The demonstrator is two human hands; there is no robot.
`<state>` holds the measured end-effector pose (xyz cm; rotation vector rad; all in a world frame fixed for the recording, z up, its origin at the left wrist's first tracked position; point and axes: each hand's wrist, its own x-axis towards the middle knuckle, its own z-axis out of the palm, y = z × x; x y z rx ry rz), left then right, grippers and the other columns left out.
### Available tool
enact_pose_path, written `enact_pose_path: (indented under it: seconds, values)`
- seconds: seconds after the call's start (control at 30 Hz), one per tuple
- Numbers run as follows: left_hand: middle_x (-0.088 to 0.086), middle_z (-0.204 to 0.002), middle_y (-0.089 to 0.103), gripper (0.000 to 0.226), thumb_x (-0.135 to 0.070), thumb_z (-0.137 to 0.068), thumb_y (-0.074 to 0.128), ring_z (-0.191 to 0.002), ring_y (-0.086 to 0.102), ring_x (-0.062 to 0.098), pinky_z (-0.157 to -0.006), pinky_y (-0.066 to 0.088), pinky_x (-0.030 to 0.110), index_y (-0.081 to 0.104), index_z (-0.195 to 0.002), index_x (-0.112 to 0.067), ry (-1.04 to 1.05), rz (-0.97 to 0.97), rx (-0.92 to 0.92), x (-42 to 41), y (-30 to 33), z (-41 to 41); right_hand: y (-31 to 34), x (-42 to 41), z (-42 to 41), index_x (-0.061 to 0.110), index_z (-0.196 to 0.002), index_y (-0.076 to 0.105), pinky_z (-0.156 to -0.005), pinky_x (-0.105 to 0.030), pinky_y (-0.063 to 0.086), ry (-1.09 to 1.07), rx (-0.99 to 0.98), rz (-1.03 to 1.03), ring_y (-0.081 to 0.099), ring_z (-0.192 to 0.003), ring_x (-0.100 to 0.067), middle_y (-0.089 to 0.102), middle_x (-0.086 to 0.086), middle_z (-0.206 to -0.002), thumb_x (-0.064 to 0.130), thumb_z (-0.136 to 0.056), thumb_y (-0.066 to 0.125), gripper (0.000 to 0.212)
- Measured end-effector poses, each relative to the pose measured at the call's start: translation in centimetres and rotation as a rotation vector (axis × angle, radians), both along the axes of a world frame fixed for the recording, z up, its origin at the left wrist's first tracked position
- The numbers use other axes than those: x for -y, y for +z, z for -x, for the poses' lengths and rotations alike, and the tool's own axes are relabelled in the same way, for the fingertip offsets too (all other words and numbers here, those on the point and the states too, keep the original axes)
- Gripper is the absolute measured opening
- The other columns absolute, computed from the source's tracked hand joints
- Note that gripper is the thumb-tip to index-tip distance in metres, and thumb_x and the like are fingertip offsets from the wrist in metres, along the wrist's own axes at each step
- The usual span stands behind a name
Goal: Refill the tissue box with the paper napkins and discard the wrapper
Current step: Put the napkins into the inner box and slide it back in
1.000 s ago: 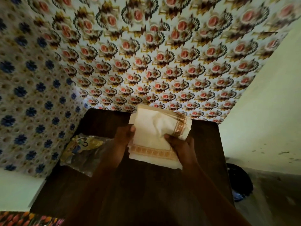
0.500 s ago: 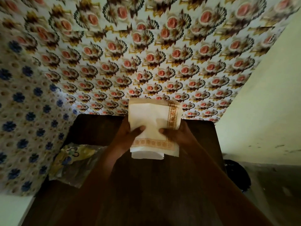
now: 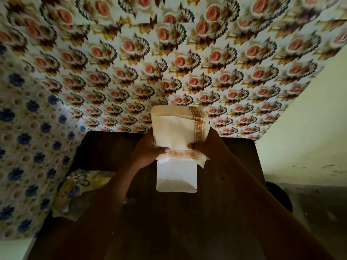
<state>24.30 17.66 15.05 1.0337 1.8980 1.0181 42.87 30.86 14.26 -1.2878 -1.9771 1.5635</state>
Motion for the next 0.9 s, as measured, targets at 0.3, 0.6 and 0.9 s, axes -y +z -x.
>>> enact_pose_path:
  seconds: [0.3,0.6,0.9]
  values:
    - [0.009,-0.133,0.064,0.068,-0.014,-0.082,0.083,-0.124,0.059,0.021,-0.095,0.048,0.029,0.05,-0.141,-0.012,0.106,-0.046,-0.241,-0.3,-2.2,0.3,-3.1,0.8,-0.1,0.01,-0.137,0.057,-0.106,-0.047,0.051,0.002,0.013,-0.21,0.06,-0.125,-0.023,0.063,-0.005,-0.133,0.014,-0.077,0.087,0.068]
    - [0.012,-0.13,0.068,0.077,-0.032,-0.081,0.084,-0.119,0.066,0.032,-0.09,0.05,0.031,0.048,-0.144,-0.008,0.009,-0.039,-0.54,-0.2,-3.0,0.6,-4.0,0.3,-0.9,-0.002,-0.102,0.067,-0.073,-0.048,0.063,0.125,0.081,-0.384,0.068,-0.082,-0.028,0.067,-0.013,-0.087,-0.004,-0.083,0.074,0.02]
    - [0.003,-0.127,0.07,0.077,-0.035,-0.075,0.088,-0.118,0.065,0.022,-0.094,0.056,0.036,0.051,-0.141,-0.02,0.072,-0.073,-0.372,-0.2,-4.1,-0.4,-4.4,0.3,-1.0,0.006,-0.085,0.069,-0.063,-0.043,0.061,0.181,-0.06,-0.597,0.073,-0.075,-0.035,0.071,-0.008,-0.078,0.014,-0.074,0.078,0.016]
